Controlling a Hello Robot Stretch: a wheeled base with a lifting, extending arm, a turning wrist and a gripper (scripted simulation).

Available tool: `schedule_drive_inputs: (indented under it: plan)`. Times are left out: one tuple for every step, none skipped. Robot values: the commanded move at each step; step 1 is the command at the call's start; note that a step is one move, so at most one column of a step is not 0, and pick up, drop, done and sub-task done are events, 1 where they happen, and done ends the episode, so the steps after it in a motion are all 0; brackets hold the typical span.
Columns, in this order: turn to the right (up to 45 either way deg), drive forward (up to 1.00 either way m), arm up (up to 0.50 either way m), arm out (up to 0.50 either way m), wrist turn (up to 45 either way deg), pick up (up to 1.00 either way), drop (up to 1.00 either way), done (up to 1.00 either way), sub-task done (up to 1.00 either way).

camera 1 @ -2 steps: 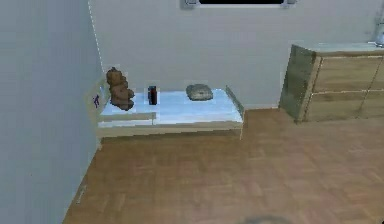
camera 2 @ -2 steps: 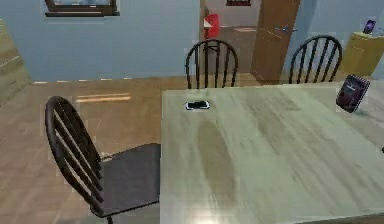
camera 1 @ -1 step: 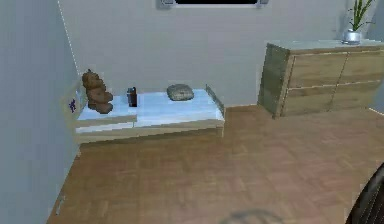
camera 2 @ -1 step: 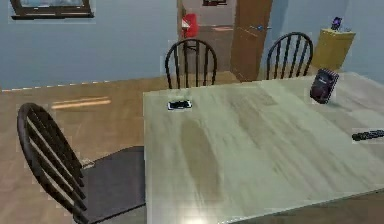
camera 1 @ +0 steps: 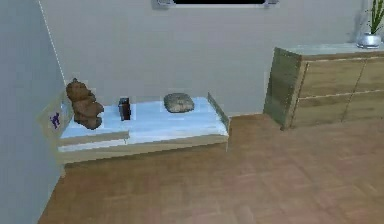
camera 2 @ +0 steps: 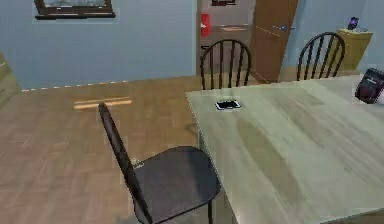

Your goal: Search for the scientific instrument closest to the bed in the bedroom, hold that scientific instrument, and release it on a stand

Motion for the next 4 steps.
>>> schedule_drive_inputs:
  plan:
    - [33.0, 0.0, 0.0, 0.0, 0.0, 0.0, 0.0, 0.0, 0.0]
    - [0.0, 1.0, 0.0, 0.0, 0.0, 0.0, 0.0, 0.0, 0.0]
    - [9.0, 0.0, 0.0, 0.0, 0.0, 0.0, 0.0, 0.0, 0.0]
    - [0.0, 0.6, 0.0, 0.0, 0.0, 0.0, 0.0, 0.0, 0.0]
